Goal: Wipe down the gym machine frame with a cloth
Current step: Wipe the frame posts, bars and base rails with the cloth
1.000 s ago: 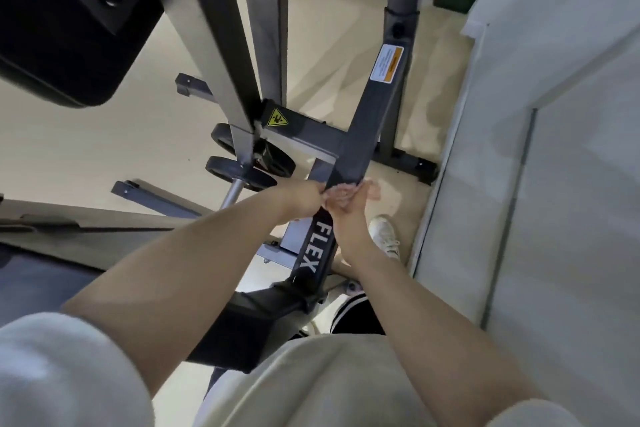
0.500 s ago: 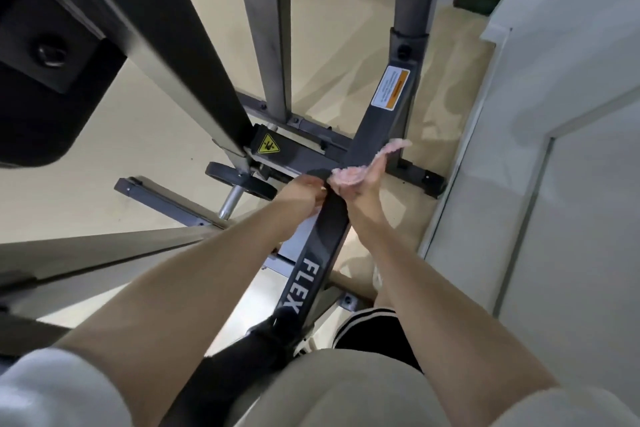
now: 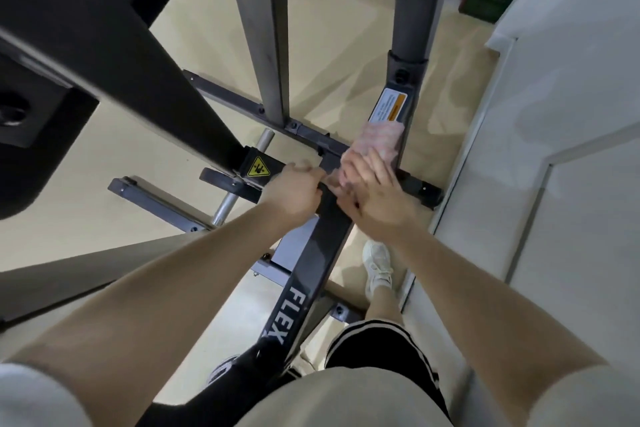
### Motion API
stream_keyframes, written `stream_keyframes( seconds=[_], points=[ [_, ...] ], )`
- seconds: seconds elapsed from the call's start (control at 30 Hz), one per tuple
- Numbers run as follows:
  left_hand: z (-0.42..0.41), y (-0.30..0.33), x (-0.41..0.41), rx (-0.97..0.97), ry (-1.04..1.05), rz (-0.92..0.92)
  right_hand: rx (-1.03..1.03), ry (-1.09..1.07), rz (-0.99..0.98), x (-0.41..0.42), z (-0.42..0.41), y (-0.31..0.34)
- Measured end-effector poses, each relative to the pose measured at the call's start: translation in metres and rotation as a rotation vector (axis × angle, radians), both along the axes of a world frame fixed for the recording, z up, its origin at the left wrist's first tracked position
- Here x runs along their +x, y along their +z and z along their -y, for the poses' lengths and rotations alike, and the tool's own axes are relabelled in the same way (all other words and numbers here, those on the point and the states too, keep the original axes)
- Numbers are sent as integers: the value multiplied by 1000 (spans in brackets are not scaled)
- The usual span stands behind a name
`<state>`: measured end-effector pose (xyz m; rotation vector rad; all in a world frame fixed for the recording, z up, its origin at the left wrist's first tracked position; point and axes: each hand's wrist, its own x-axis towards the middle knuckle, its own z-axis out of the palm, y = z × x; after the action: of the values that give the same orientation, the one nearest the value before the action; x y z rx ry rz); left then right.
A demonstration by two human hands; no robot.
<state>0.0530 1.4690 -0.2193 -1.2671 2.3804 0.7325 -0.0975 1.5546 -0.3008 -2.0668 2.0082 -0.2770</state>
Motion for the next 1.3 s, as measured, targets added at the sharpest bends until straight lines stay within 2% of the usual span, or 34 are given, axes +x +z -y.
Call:
stream_keyframes(
  seconds=[0.1, 0.17, 0.3, 0.37, 0.43, 0.53, 0.63, 0.73, 0.87, 0.93, 1.0, 1.07, 1.17, 1.2, 1.3],
  points=[
    [10, -3, -18, -32, -148, 89, 6, 115, -15, -19, 4, 2],
    [21, -9, -29, 24, -153, 155, 92, 71, -11, -42, 38, 8],
    [32, -24, -45, 272, 77, 109, 178, 43, -127, -76, 104, 5],
    [31, -27, -49, 333, 162, 76, 112, 33, -177, -73, 103, 3],
    [30, -27, -51, 356, 199, 42, -8, 118, -131, -66, 80, 0],
    [30, -26, -50, 386, 261, -16, -28, 223, -107, -80, 75, 2],
    [32, -29, -49, 423, 310, -29, 30, 67, -106, -94, 110, 6],
    [31, -30, -47, 428, 331, -40, -53, -4, -112, -72, 91, -3],
    [30, -31, -45, 406, 330, -63, 19, -78, 146, -58, 48, -12],
    [29, -34, -43, 411, 333, -78, 4, -262, 169, -59, 66, -15],
    [27, -36, -43, 418, 332, -101, -47, -500, 277, -57, 84, -18],
    [25, -37, -42, 389, 316, -137, -26, -584, 514, -48, 84, -23],
    [21, -34, -36, 328, 289, -187, 164, -559, 1057, -11, 44, -18],
    [19, -32, -34, 333, 275, -188, 166, -546, 1112, -1, 28, -19],
    [18, -30, -28, 349, 220, -160, 162, -622, 1093, -8, 33, -18]
  ],
)
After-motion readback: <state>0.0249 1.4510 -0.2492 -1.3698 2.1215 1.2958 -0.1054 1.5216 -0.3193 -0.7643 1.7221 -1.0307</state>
